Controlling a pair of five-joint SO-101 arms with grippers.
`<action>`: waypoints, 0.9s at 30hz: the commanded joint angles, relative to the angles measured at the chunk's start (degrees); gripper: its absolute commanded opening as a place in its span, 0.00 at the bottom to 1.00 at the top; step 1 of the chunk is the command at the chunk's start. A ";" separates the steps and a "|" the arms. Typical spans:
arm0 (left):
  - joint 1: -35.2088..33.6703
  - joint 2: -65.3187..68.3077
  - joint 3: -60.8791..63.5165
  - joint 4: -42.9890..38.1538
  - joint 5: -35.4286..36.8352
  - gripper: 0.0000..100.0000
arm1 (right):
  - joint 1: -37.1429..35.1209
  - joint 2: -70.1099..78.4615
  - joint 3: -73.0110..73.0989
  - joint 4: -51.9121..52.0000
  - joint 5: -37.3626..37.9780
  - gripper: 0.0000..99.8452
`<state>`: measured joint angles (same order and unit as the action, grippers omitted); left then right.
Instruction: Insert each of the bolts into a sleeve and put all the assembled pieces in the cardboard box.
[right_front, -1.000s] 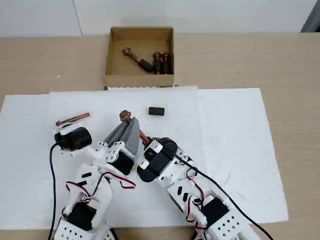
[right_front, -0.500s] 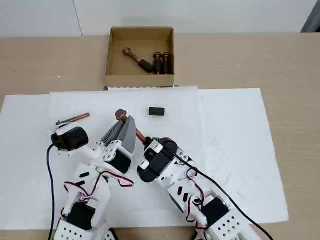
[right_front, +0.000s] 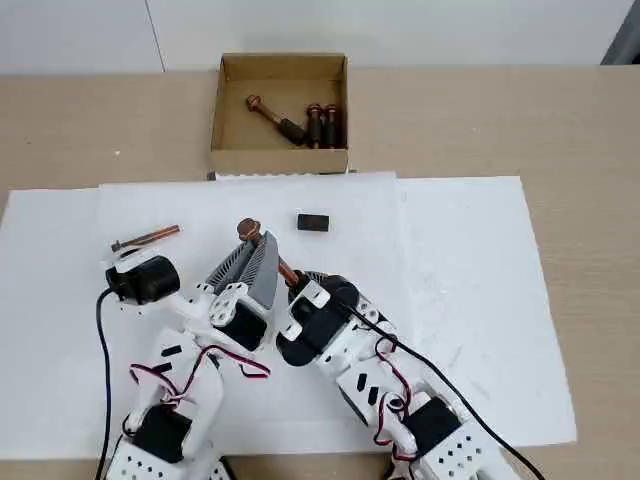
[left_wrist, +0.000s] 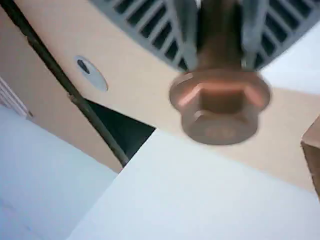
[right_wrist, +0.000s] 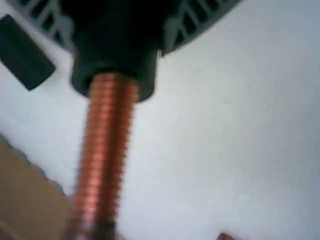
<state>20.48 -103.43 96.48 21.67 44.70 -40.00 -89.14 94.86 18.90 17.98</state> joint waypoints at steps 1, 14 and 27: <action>0.18 -0.44 -0.13 -0.88 0.09 0.00 | -0.40 -5.76 -1.05 1.98 2.02 0.00; 2.99 -0.44 -0.13 1.93 0.44 0.00 | -2.86 -14.73 1.41 7.78 2.29 0.00; 9.76 -0.44 -0.13 9.49 0.18 0.00 | 0.13 -14.73 0.79 4.88 2.29 0.00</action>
<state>28.31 -103.52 96.84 30.29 44.79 -40.18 -100.84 95.74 26.90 19.74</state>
